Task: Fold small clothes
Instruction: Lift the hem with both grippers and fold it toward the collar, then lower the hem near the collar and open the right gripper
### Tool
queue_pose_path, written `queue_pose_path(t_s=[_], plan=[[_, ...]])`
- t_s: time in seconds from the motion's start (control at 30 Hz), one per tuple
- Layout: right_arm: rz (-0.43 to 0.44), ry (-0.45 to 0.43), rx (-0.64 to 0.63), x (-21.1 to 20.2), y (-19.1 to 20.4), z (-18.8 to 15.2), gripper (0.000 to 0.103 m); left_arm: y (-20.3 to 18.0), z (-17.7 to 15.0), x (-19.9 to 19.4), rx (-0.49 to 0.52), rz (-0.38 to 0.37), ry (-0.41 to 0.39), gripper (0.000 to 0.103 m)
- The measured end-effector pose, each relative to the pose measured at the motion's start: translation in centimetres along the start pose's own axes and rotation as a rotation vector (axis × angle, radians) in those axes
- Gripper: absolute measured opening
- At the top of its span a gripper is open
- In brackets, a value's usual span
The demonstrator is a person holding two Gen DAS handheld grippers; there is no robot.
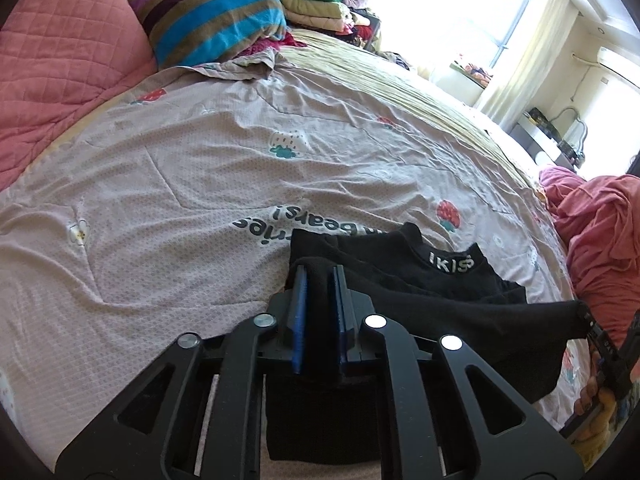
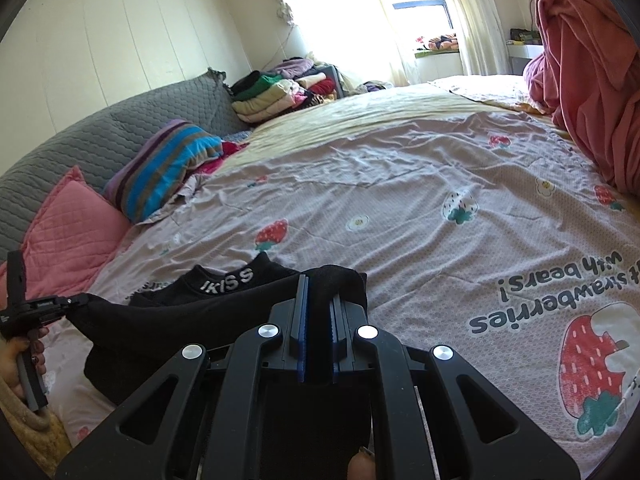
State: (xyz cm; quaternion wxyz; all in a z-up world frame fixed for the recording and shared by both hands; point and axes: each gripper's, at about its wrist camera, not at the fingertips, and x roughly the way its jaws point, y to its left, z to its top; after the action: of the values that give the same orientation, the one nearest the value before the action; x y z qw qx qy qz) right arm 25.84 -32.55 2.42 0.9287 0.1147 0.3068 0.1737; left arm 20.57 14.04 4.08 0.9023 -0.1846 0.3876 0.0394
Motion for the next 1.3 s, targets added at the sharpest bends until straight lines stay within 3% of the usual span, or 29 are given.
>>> queue_pose_path(t_s=[0.1, 0.17, 0.2, 0.4, 0.47, 0.57, 0.8, 1.03, 1.3], plan=[[-0.024, 0.017, 0.005, 0.8, -0.2, -0.4, 0.014, 0.1, 0.0, -0.3, 0.005, 0.006, -0.013, 0.008], [-0.078, -0.005, -0.001, 0.6, -0.3, -0.6, 0.061, 0.3, -0.3, -0.8, 0.007, 0.005, -0.022, 0.015], [-0.1, -0.026, 0.0, 0.1, -0.4, -0.6, 0.062, 0.3, -0.5, -1.1, 0.012, 0.003, -0.026, 0.015], [-0.08, -0.037, -0.093, -2.3, 0.7, -1.6, 0.045, -0.6, -3.3, -2.3, 0.094, -0.008, -0.007, 0.015], [-0.069, -0.002, -0.157, -2.5, 1.8, -2.6, 0.028, -1.0, -4.5, -2.1, 0.112, -0.014, 0.015, 0.007], [-0.05, 0.106, -0.232, -1.3, 3.4, -4.5, 0.016, -2.4, -6.3, -1.1, 0.164, -0.023, 0.055, 0.005], [-0.106, 0.28, -0.267, 3.9, 4.4, -7.1, 0.014, -4.8, -7.7, 2.2, 0.244, 0.025, 0.093, 0.005], [-0.111, 0.291, -0.216, 7.5, 4.1, -5.1, 0.012, -5.2, -6.6, 4.7, 0.244, 0.058, 0.095, 0.005], [-0.128, 0.292, -0.181, 11.3, 4.1, -2.2, 0.012, -4.1, -2.6, 6.9, 0.184, 0.076, 0.089, 0.005]])
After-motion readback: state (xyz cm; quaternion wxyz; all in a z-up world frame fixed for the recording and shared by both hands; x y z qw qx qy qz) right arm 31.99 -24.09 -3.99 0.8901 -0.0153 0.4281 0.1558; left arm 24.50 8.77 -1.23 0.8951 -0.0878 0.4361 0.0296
